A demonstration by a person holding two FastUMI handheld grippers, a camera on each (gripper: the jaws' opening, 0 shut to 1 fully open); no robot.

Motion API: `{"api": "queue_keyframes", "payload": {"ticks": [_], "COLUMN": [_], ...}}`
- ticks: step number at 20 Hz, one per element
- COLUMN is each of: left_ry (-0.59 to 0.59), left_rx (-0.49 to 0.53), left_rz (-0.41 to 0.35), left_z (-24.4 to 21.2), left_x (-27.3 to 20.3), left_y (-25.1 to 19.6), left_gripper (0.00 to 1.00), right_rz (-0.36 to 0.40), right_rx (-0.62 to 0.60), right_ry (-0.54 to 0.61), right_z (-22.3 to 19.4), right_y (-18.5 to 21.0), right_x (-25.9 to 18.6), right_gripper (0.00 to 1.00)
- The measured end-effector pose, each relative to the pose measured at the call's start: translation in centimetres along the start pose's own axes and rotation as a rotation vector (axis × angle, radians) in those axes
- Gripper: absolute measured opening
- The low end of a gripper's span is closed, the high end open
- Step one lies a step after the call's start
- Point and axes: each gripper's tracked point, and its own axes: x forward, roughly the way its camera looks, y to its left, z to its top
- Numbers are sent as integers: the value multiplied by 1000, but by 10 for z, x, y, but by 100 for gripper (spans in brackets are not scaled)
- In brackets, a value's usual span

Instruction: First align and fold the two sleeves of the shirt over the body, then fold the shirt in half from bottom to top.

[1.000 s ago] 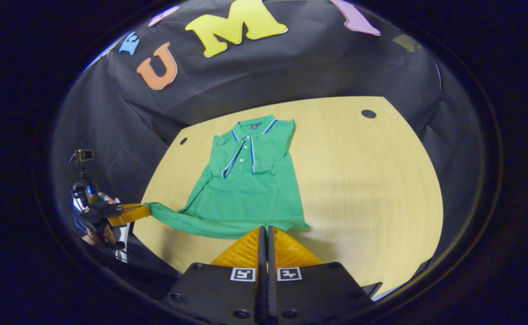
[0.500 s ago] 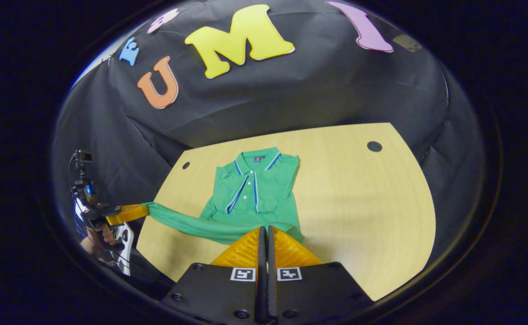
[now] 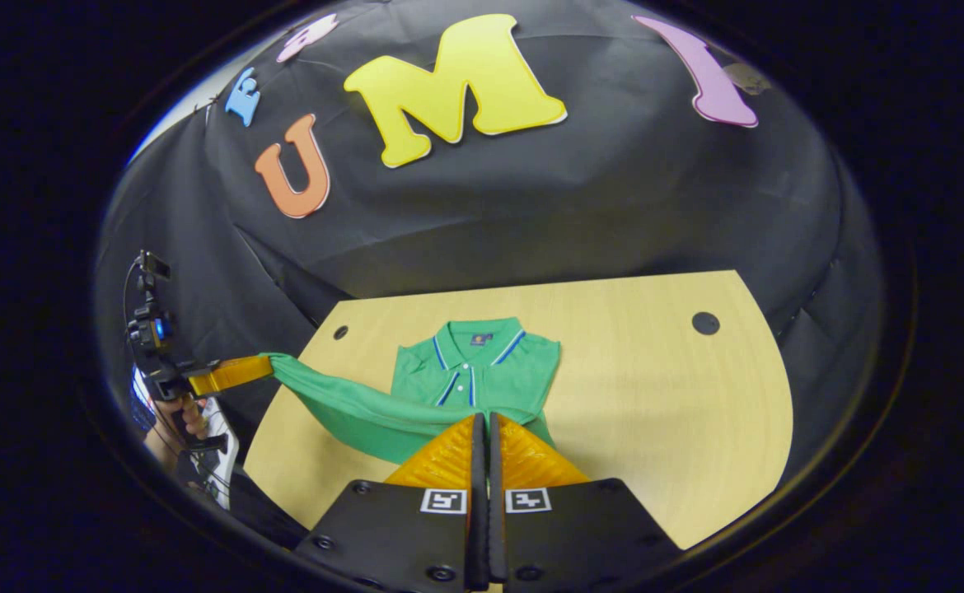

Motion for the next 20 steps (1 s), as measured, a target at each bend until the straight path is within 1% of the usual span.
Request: {"api": "queue_keyframes", "payload": {"ticks": [2,5,6,10,12,13,17,18,20], "left_ry": [-11,-19,-21,-27,-24,-20,-6,-7,-14], "left_rx": [5,-7,-11,-21,-47,-52,-34,-27,-16], "left_rz": [3,9,12,33,39,43,60,63,70], "left_z": [8,18,20,23,20,18,13,12,12], "left_x": [13,37,46,76,94,102,136,144,159], "left_y": [3,8,9,27,34,38,47,48,50], "left_gripper": [6,6,6,7,6,6,7,7,7], "right_rz": [-16,-25,-30,-28,-38,-45,-38,-40,-49], "right_rx": [-18,-13,-11,31,49,43,29,20,3], "right_ry": [-24,-59,-62,-72,-77,-77,-79,-85,-93], "right_z": [15,34,38,51,55,55,58,59,60], "right_y": [-4,-9,-13,-25,-34,-40,-43,-46,-49], "right_x": [11,30,37,75,95,105,137,144,157], "right_gripper": [2,3,0,0,0,2,2,6,2]}}
